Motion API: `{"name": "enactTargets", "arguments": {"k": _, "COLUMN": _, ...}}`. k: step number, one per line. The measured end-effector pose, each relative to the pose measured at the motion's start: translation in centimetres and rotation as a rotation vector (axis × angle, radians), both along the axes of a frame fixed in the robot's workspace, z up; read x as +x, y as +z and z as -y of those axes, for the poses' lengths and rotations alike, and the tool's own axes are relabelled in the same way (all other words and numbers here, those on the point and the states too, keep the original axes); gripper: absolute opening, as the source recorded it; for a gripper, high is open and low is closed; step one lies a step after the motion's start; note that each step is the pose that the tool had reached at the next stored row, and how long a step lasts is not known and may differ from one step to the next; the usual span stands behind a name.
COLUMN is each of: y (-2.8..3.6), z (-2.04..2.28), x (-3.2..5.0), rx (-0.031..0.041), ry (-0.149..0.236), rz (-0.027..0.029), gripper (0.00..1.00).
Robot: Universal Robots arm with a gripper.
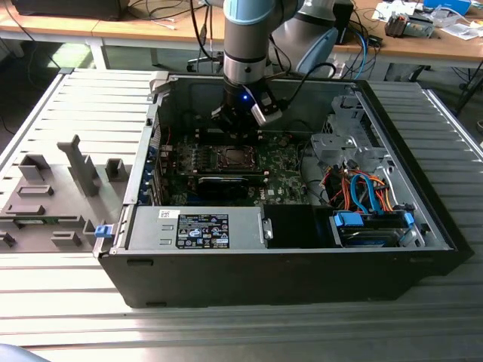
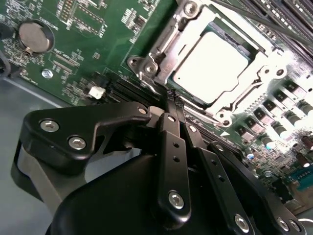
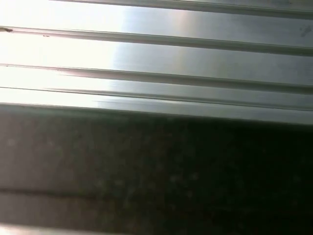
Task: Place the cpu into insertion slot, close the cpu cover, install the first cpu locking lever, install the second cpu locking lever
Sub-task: 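Install the first cpu locking lever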
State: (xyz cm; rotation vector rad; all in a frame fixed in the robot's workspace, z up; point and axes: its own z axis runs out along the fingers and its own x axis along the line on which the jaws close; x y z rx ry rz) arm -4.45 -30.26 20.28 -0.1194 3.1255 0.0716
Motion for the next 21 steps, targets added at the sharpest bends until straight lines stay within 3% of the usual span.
{"name": "enactTargets", "arguments": {"k": 10, "y": -0.09, "z": 0.01, "x": 1.37, "rx": 0.0014, "ry": 0.005, "rz": -0.0014, "gripper": 0.11}}
{"name": "enactTargets", "arguments": {"k": 14, "y": -0.11, "z": -0.06, "x": 1.39, "rx": 0.0148, "ry": 0.006, "rz": -0.0013, "gripper": 0.11}}
{"name": "enactTargets", "arguments": {"k": 17, "y": -0.07, "z": -0.15, "x": 1.4, "rx": 0.0159, "ry": 0.006, "rz": -0.0009, "gripper": 0.11}}
{"name": "enactTargets", "arguments": {"k": 21, "y": 0.67, "z": -0.15, "x": 1.4, "rx": 0.0157, "ry": 0.006, "rz": -0.0003, "gripper": 0.11}}
